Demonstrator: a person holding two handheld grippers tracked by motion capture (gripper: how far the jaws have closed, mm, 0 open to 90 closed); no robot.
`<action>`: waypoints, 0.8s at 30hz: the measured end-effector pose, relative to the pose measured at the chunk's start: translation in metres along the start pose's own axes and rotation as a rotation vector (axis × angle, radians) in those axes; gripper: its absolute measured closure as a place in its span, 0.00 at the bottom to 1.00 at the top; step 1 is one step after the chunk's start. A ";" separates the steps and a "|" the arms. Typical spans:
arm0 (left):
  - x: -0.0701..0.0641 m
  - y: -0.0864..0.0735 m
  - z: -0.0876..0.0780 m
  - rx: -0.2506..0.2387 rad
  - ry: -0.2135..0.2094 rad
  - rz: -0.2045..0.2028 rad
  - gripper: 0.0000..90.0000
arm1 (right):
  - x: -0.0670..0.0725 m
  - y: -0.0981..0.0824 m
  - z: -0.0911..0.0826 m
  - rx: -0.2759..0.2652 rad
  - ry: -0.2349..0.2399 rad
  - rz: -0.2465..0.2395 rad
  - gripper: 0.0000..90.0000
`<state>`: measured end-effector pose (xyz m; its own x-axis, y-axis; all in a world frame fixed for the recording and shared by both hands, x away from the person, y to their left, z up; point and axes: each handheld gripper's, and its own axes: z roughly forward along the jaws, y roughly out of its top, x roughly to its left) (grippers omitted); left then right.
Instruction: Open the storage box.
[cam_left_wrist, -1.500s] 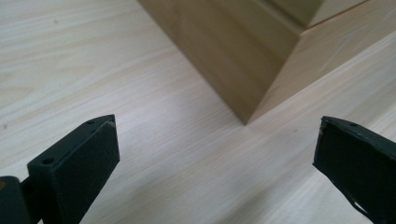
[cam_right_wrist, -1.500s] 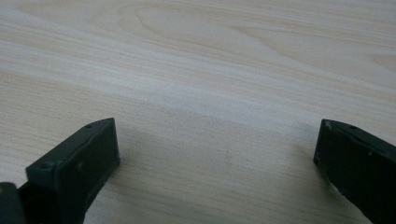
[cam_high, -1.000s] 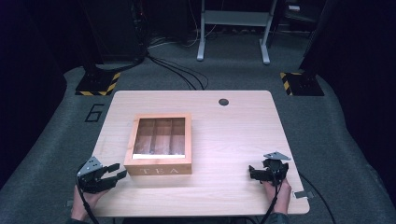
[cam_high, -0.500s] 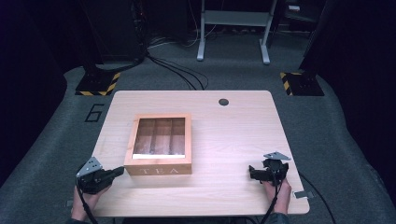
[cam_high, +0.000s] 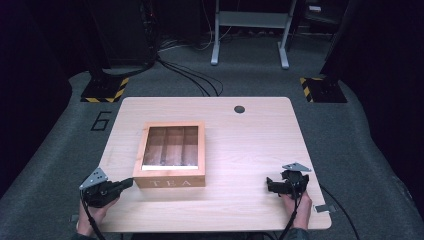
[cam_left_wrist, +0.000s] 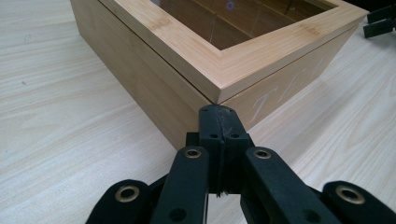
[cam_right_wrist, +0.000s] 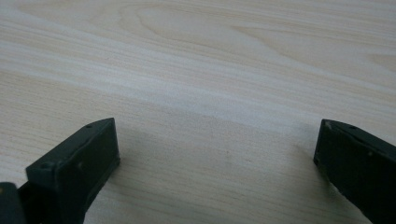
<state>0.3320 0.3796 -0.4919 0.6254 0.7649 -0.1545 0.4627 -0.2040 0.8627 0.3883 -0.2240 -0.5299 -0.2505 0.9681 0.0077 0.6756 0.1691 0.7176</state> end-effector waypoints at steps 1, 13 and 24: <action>0.000 0.000 0.000 0.000 0.000 0.000 1.00 | 0.000 0.000 0.000 0.000 0.000 0.000 0.00; -0.001 -0.001 0.001 -0.054 -0.009 -0.014 1.00 | -0.001 0.000 0.000 0.002 0.000 -0.008 0.00; -0.004 0.005 0.000 -0.099 0.008 0.004 0.99 | -0.001 0.000 0.000 0.002 0.000 -0.008 0.00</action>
<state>0.3320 0.3753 -0.4865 0.6220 0.7689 -0.1480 0.3956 -0.1454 0.9068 0.3883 -0.2246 -0.5299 -0.2556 0.9668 0.0022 0.6749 0.1767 0.7165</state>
